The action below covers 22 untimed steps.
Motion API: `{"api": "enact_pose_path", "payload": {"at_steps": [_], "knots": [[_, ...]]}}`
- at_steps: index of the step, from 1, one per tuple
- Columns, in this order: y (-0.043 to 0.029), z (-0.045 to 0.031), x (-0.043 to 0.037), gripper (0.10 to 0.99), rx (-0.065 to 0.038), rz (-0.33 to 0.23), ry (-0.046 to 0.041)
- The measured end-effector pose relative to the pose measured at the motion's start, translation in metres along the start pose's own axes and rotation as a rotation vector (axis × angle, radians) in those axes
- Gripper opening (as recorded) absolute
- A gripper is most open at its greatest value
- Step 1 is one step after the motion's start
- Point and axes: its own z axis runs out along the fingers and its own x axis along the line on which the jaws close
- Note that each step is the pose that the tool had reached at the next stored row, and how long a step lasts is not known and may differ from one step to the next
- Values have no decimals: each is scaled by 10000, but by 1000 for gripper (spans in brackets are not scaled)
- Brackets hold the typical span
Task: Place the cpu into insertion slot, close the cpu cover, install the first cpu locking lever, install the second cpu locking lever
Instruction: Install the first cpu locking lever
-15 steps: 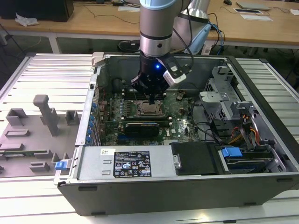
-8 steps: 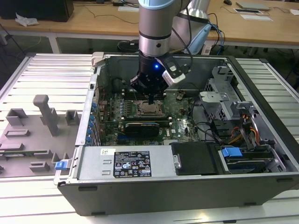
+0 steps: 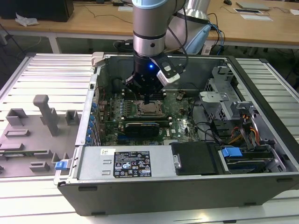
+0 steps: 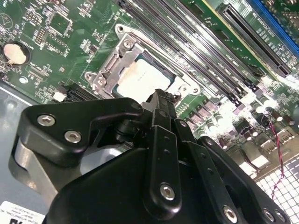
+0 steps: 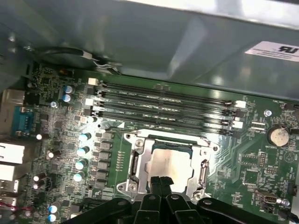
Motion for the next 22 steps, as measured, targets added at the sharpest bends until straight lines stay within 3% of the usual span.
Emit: {"api": "enact_pose_path", "payload": {"at_steps": [11, 17, 21, 22], "knots": [[44, -9, 316, 106, 6, 0, -41], [56, -11, 400, 106, -3, 0, -77], [62, -12, 439, 106, -131, 4, -128], [64, -13, 455, 106, -216, 7, -165]]}}
